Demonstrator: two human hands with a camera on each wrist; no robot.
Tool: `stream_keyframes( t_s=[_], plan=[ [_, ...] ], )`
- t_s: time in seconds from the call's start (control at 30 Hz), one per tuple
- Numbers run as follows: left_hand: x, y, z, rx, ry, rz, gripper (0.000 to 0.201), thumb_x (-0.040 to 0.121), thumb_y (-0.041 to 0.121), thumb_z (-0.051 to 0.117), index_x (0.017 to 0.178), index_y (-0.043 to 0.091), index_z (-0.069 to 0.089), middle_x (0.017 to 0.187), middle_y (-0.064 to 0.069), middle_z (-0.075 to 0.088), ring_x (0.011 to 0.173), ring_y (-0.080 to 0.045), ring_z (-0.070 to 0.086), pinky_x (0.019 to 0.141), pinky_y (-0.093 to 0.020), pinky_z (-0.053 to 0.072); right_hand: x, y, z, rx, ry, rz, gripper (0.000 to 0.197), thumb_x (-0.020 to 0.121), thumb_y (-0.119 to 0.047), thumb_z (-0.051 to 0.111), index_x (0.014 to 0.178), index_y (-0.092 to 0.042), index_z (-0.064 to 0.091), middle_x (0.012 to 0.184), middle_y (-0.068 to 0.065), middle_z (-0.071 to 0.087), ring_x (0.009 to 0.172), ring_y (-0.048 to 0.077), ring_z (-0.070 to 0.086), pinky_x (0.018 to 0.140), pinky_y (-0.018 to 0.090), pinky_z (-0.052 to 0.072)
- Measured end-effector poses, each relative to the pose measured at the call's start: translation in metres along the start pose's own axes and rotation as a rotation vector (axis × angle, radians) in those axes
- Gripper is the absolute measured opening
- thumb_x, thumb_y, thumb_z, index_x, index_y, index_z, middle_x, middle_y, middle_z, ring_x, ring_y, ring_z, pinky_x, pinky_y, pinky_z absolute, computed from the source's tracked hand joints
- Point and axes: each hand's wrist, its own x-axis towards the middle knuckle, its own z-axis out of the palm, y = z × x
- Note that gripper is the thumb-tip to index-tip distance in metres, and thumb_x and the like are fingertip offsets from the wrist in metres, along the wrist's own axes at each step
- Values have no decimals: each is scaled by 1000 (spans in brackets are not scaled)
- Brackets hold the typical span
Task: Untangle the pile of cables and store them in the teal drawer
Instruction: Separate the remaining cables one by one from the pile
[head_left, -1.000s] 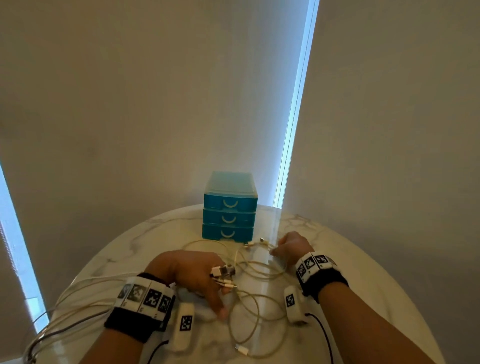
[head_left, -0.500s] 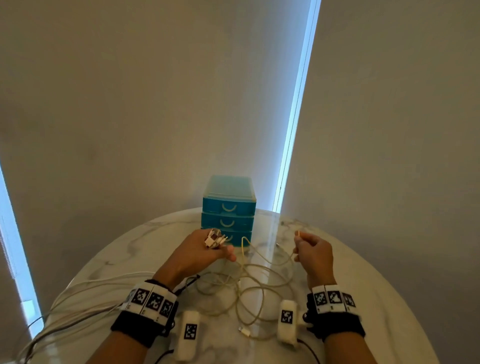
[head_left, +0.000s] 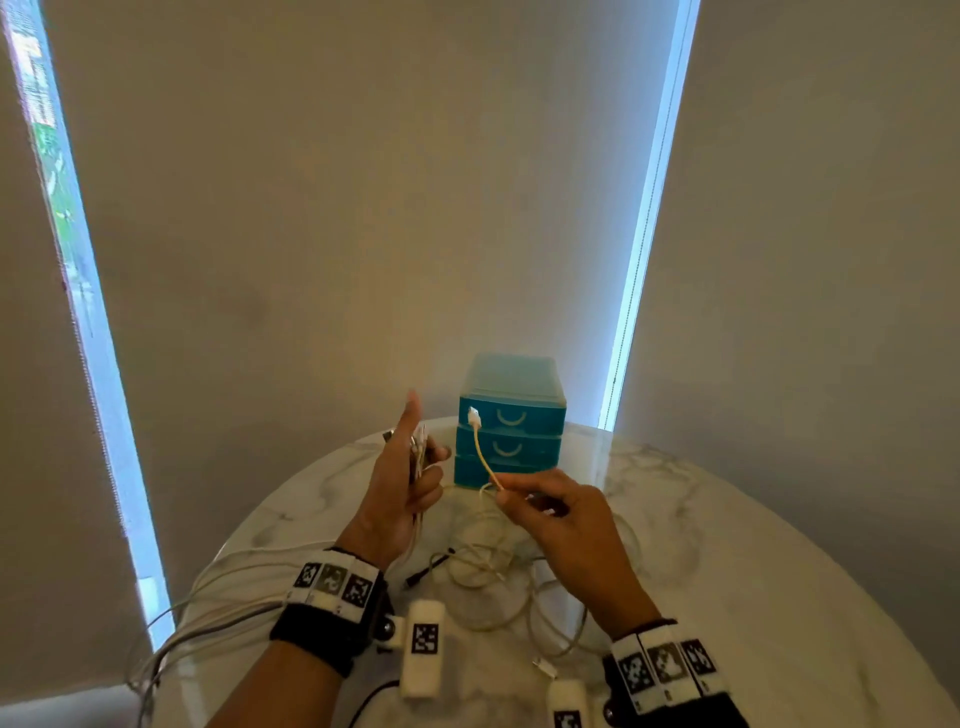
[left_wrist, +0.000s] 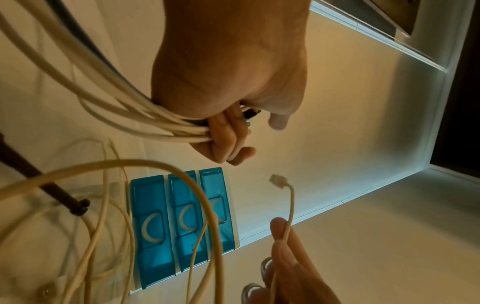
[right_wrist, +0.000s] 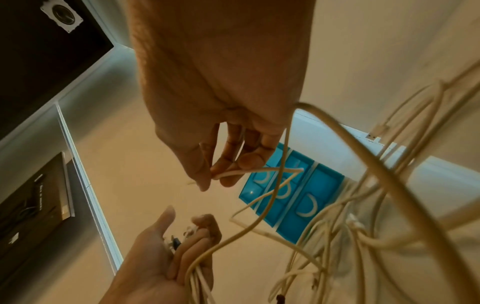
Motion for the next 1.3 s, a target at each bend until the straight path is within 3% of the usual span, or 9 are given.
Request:
stream_keyframes(
  t_s=[0.13,0.3,0.5,0.6,0.7,0.9,1.0,1.17,1.3],
  plan=[
    [-1,2,0,9,-20,54,76,89,85,56,102,10,60,87,-7,68,40,-6,25,35,-20,20,-1,-2,10,-25,-79,6,21,92,-28,84,110,-37,84,102,-9,76,93,14,73,84,31,61],
    [-6,-3,6,164,89,68,42,87,53,83,71,24,59,62,1,50,46,-9,33,45,-22,25,-11,-5,28,-69,-135,-9,22,93,-26,82,111,-39,83,102,-9,74,96,14,71,87,30,60],
    [-2,4,0,-68,176,165,36,101,36,72,73,27,51,55,6,39,43,-6,32,39,-19,26,-11,-7,16,-328,-216,83,25,85,-12,81,95,-34,83,89,-16,76,82,-4,67,72,15,52],
    [1,15,-15,-245,132,244,41,105,41,64,70,27,48,54,8,36,44,-4,31,39,-19,24,-4,2,-6,-362,124,132,22,89,-9,78,88,-32,80,93,-15,72,84,-9,64,72,8,49],
    [4,21,-24,-391,92,283,39,107,45,59,74,25,51,53,9,35,47,-4,32,43,-19,29,3,6,-32,-327,456,160,8,94,-32,78,97,-34,72,105,-9,68,95,5,62,84,26,54],
    [3,14,-22,-524,20,217,32,90,50,67,86,21,56,61,8,43,55,-6,51,56,-19,49,4,10,-31,3,389,311,44,98,-62,64,102,-20,74,81,-2,77,67,11,69,70,30,58],
    [0,15,-21,-389,-55,183,31,102,46,59,85,21,53,58,8,37,41,-3,34,40,-18,31,6,-12,-33,71,533,68,22,107,-42,61,119,-26,68,102,-9,77,74,6,73,65,14,53],
    [-12,8,-6,157,-144,71,34,94,37,78,73,24,55,60,3,29,43,-7,22,42,-24,16,2,-14,-13,52,288,99,19,108,-37,60,121,-29,71,107,-11,79,92,9,76,76,36,61],
    [-19,1,5,464,-291,-53,25,87,30,86,110,21,80,61,4,39,50,-9,27,46,-23,22,1,-30,-10,147,184,-9,26,107,-36,59,127,-25,71,113,-5,78,97,16,76,76,26,59]
  ],
)
